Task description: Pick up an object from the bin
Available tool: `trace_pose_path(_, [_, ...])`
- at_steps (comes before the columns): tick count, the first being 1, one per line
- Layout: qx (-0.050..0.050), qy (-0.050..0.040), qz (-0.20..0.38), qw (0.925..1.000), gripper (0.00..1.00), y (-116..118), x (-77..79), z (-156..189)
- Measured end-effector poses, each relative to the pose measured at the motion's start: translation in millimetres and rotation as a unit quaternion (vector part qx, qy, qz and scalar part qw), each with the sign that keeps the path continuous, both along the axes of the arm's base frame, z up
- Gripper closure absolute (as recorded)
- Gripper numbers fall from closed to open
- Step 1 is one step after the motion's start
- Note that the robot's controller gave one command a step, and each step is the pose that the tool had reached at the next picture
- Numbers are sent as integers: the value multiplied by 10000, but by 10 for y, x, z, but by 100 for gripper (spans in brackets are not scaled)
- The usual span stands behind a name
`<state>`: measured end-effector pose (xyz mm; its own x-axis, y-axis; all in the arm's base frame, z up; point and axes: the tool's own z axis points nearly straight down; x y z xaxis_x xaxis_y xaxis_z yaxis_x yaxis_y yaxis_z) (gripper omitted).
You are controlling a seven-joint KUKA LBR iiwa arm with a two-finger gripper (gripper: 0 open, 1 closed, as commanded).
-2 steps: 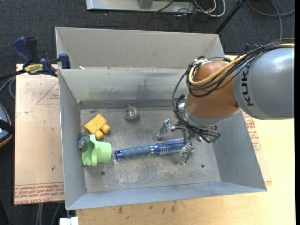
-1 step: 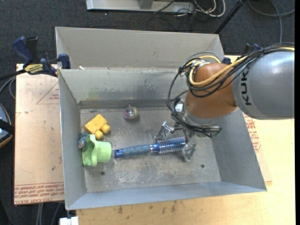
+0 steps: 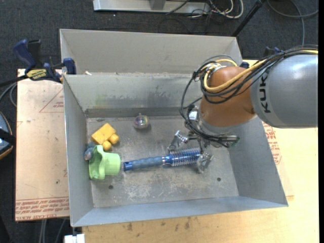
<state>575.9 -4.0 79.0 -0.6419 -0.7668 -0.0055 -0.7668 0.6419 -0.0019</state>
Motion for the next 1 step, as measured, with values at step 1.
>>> trace_pose_path(1, [2, -21, -12, 10000, 100, -1, 16, 18])
